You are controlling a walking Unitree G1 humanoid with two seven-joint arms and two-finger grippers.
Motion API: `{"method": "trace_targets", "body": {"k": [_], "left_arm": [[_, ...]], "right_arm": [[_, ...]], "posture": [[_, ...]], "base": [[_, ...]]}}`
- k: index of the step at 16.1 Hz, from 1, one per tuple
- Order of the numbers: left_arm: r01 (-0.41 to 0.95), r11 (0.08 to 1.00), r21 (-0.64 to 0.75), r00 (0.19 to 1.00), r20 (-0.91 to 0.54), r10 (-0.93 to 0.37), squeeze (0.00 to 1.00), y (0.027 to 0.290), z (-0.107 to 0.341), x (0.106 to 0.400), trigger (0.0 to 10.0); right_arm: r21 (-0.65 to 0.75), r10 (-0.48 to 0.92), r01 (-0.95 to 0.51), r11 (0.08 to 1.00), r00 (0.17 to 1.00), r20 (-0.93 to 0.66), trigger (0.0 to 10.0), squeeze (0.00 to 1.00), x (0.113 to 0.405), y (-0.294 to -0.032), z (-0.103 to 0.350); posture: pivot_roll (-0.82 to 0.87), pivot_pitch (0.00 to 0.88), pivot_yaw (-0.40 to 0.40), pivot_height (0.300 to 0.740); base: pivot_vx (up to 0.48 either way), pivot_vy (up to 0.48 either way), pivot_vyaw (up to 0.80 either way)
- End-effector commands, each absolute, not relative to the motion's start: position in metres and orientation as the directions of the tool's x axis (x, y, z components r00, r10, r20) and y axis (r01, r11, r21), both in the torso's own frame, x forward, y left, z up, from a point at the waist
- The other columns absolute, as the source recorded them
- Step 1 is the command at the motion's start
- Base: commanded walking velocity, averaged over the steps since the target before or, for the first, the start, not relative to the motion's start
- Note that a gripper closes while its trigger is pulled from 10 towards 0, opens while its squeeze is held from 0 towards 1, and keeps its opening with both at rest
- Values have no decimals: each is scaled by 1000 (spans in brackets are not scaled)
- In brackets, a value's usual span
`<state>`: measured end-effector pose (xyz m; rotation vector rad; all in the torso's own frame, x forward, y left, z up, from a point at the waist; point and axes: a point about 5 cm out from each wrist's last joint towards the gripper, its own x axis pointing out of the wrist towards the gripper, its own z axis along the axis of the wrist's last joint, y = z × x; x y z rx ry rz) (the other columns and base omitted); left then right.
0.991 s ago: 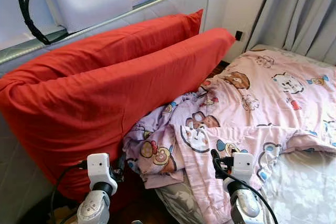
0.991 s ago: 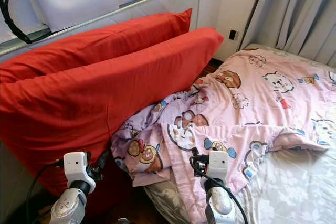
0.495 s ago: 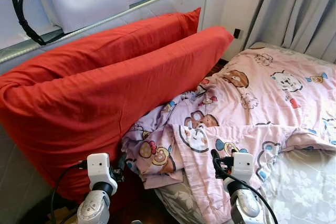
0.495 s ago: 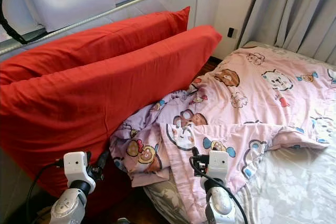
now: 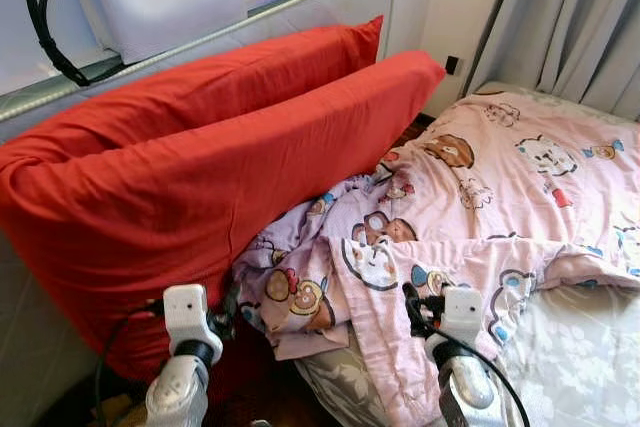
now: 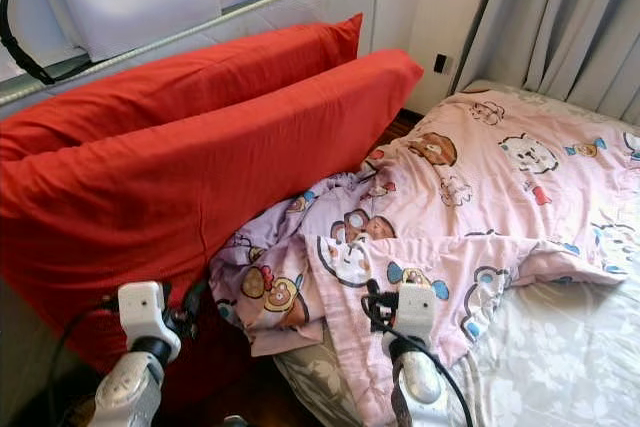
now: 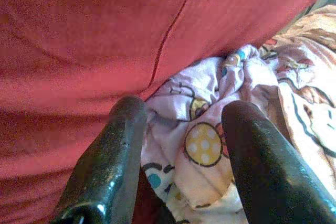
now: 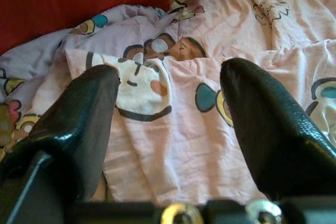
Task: Clean up the room
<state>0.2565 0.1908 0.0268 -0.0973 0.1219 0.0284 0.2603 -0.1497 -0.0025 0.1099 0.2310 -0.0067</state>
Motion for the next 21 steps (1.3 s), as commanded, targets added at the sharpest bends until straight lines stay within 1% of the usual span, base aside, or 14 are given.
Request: {"method": "trace_targets", "body": {"k": [1,10,12,21], "left_arm": [[-40,995,-94,990,-137,27,0,192,25,255,10000],[-41,993,-108,990,-141,25,0,188,29,256,10000],[-45,993,-106,989,-145,29,0,189,30,255,10000],[-46,995,-91,987,-160,31,0,192,25,254,10000]], "right_arm": [[105,0,25,994,973,-233,10000,0,260,-151,-3],[104,4,21,994,973,-232,10000,0,260,-149,-3],[106,5,21,994,972,-234,10000,0,260,-149,-4],[111,7,20,994,971,-238,10000,0,261,-148,-4]], "posture": [[33,28,27,680],[35,36,27,680],[35,38,27,680],[39,39,27,680]], "base": [[0,0,0],[0,0,0],[0,294,0],[0,0,0]]}}
